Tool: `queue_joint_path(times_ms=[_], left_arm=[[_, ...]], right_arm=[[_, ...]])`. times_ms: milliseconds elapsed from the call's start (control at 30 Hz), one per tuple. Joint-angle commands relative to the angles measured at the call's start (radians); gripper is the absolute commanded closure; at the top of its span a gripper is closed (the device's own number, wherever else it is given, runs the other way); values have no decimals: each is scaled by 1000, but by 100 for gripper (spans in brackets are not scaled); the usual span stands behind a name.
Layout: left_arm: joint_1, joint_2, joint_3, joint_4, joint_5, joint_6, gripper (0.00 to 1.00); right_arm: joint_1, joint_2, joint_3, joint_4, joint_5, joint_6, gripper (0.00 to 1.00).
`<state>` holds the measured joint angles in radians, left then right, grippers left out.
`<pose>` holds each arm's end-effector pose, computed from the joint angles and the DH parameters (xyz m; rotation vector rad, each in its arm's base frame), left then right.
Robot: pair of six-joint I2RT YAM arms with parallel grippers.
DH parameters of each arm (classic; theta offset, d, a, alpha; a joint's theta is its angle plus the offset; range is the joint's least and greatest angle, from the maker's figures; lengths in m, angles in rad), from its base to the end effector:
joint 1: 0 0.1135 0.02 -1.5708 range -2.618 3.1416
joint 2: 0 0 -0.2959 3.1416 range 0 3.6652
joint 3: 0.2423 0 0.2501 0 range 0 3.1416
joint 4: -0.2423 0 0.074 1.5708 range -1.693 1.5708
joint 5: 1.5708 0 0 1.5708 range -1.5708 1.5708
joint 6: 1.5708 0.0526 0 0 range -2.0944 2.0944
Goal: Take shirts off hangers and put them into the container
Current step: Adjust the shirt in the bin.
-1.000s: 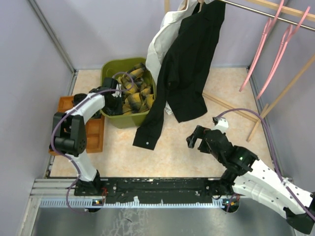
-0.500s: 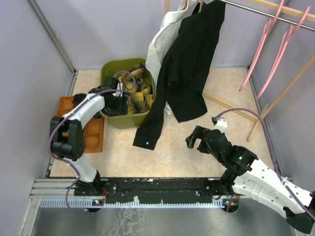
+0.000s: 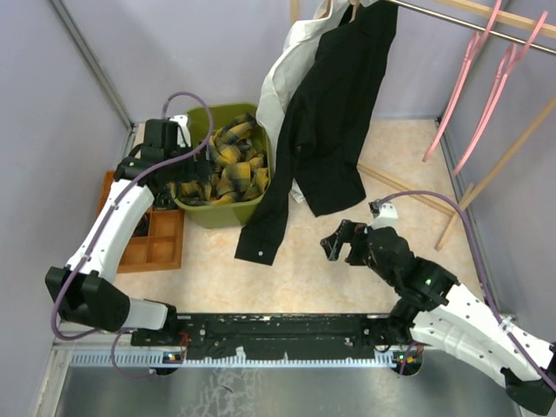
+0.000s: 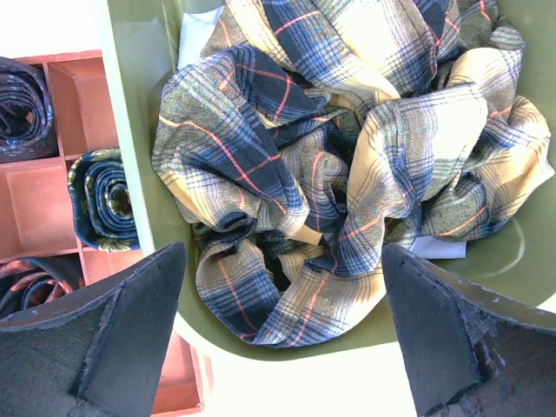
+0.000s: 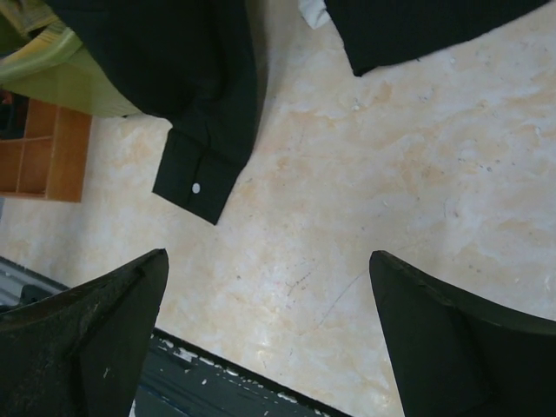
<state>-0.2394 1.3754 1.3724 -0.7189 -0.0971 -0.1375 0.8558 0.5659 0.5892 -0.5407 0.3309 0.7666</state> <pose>0.2930 -0.0663 0.3796 0.0664 2.2890 -0.0846 0.0910 0.0787 0.2766 0.1108 2.1204 0.6481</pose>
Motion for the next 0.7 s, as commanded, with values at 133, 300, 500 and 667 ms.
queue_joint_path(times_ms=[133, 300, 500, 667], left_arm=[[12, -102, -22, 70, 91, -89, 1], [13, -188, -69, 181, 270, -166, 1], [12, -381, -270, 316, 298, -251, 1], [12, -439, -319, 282, 245, -267, 1]], right_arm=[[7, 11, 46, 183, -167, -120, 2], [7, 37, 73, 256, -237, -153, 9], [15, 128, 221, 203, -168, -243, 9], [82, 222, 339, 184, -10, -358, 5]])
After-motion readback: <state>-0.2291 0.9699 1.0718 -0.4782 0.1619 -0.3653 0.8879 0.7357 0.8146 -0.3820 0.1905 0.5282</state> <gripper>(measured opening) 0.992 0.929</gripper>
